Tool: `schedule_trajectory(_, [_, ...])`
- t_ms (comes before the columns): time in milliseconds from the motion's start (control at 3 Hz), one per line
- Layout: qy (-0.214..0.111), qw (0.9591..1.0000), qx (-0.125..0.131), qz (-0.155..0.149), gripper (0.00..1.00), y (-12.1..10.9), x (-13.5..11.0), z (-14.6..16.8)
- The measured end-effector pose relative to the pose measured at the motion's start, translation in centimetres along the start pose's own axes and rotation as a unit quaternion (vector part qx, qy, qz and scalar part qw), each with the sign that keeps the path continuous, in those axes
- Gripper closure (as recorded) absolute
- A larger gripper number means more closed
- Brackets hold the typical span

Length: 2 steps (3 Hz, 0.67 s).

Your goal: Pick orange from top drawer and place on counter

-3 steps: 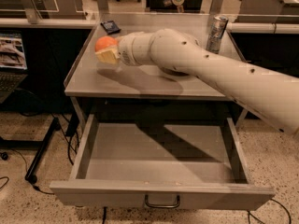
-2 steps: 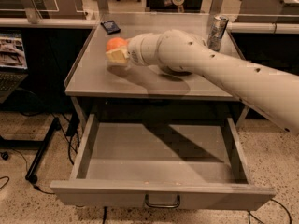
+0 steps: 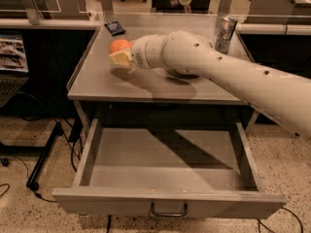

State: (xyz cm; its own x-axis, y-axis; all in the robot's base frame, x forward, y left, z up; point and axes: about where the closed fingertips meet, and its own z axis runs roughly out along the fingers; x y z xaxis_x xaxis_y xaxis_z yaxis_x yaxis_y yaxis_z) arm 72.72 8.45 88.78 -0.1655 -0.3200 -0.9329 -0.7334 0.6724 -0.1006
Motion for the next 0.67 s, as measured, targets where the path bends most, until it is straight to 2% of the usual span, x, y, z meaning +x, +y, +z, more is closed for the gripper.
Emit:
schedule_trajectory(333, [0.0, 1.0, 0.0, 0.0, 0.0, 0.0, 0.0, 0.0])
schedule_trajectory(667, [0.0, 1.0, 0.0, 0.0, 0.0, 0.01, 0.0, 0.0])
